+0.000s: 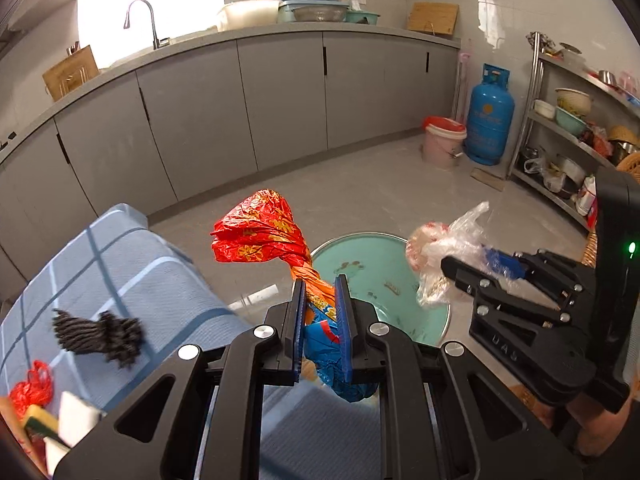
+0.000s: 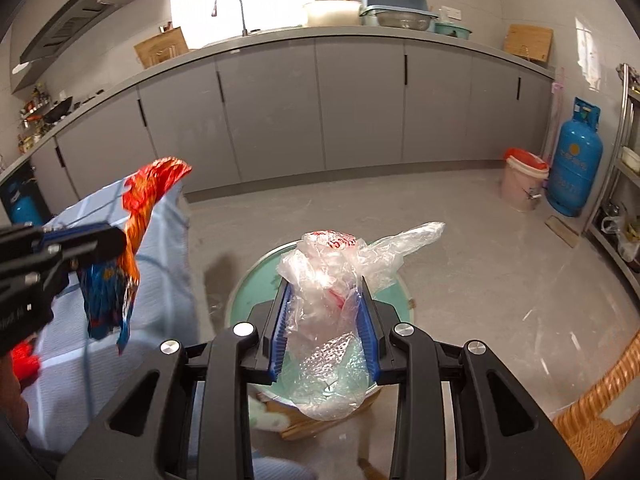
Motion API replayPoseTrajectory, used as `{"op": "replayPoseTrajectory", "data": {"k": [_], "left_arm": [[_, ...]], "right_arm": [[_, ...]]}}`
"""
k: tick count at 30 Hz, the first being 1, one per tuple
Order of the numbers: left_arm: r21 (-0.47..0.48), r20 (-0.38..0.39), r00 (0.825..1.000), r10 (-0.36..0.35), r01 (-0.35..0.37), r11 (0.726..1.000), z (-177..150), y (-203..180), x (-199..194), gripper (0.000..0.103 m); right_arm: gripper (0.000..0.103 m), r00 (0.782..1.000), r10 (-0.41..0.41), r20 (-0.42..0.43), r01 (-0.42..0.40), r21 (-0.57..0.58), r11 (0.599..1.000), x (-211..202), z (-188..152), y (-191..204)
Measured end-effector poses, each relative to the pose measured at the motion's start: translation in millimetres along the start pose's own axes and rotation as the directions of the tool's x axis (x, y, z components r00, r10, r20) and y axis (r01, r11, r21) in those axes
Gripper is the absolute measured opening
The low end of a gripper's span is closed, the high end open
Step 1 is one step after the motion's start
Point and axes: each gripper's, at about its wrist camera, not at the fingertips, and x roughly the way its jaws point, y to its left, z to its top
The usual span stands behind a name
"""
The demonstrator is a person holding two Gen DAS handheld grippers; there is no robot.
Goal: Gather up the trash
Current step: 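Carry both items over the green bucket and open both grippers to drop them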
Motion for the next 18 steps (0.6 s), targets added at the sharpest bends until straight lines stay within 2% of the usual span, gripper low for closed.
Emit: {"op": "replayPoseTrajectory", "data": {"k": [5, 10, 12, 14, 16, 18], "left_arm": [[-0.014, -0.023, 0.999, -0.045, 0.044, 0.999, 1, -5, 26, 0.016], [0.007, -0.042, 0.998, -0.055, 0.055, 0.998, 2, -14, 50, 0.016], [0.015, -0.052, 0.997, -0.05, 0.051, 0.999, 2, -16, 60, 0.023], [0.017, -0.054, 0.998, -0.045, 0.046, 0.999, 1, -16, 65, 0.048], [0.02, -0.053, 0.998, -0.025, 0.026, 0.999, -1, -16, 67, 0.058], [0.02, -0.058, 0.998, -0.023, 0.025, 1.0, -2, -15, 68, 0.061]], "right_arm": [[0.033, 1.0, -0.007, -0.005, 0.007, 0.004, 1.0, 16, 5, -11], [0.037, 1.0, -0.005, -0.008, 0.005, 0.007, 1.0, 32, 9, -16], [0.041, 1.0, -0.002, -0.003, 0.002, 0.013, 1.0, 36, 10, -19], [0.047, 1.0, -0.008, -0.001, 0.008, 0.022, 1.0, 39, 11, -23], [0.051, 1.0, -0.007, 0.002, 0.007, 0.03, 1.0, 41, 11, -27], [0.07, 1.0, -0.007, 0.014, 0.007, 0.036, 0.999, 40, 12, -29]]}}
